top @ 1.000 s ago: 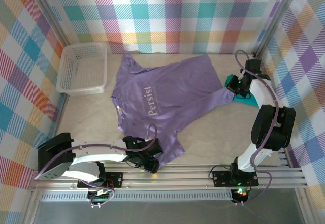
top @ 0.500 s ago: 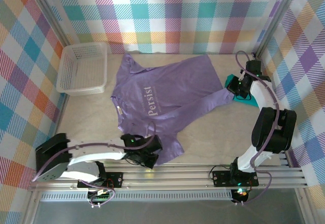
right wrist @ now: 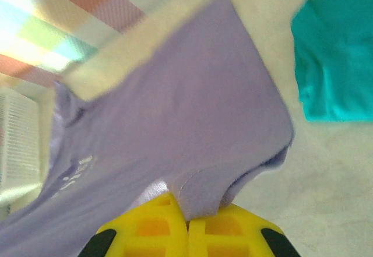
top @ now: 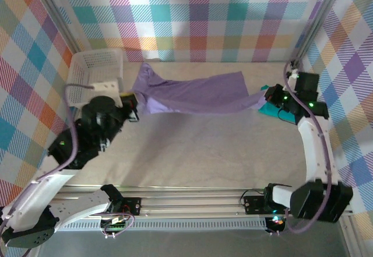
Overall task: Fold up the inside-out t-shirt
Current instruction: Flatten out the T-shirt at the center of the table.
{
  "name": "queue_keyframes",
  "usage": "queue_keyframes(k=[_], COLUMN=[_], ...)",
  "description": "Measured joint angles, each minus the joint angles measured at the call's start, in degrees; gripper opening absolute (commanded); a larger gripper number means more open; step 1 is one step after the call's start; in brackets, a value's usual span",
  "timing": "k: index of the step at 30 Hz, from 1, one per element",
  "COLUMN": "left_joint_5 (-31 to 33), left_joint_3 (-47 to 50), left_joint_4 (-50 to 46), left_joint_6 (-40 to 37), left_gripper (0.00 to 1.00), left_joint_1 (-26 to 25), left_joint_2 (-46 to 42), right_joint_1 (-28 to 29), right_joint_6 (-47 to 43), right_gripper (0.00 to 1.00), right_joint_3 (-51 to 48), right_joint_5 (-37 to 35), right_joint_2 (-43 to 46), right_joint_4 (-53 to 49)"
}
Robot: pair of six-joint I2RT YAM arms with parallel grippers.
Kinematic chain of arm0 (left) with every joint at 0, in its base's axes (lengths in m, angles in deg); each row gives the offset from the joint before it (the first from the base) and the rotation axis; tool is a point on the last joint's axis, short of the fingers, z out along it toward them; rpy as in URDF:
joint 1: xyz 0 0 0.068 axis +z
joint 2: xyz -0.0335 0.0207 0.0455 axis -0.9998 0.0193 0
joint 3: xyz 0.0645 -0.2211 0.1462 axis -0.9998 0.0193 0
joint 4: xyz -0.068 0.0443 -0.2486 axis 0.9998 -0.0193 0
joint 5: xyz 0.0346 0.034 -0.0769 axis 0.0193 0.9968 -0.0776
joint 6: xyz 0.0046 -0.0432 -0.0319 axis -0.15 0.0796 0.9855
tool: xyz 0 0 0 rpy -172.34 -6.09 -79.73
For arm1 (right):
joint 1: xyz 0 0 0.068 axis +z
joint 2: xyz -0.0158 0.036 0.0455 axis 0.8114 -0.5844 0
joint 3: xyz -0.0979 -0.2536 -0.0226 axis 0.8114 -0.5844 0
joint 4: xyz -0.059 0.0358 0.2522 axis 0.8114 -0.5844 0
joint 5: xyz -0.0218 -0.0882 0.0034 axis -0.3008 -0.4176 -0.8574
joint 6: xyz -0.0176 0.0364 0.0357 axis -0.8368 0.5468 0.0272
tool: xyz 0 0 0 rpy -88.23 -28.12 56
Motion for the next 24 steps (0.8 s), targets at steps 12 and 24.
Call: queue_keyframes(k=[12,24], left_joint_5=[3.43,5.53], left_joint_3=[-40.24,-47.45], left_joint_4=[-4.57,-6.16], left_joint_6=[-13.64,-21.14], left_gripper=[0.00,0.00], left_joint_1=[0.00,10.78], left_joint_2=[2.78,21.90], right_joint_1=[0.04,0.04], right_joint_6=[-1.55,-3.43], right_gripper=[0.00,0.00], right_joint_3=[36.41,42.38], right_joint_5=[-1.55,-0.15], right_joint_2=[13.18,6.40], right_joint_4=[-7.32,-10.71])
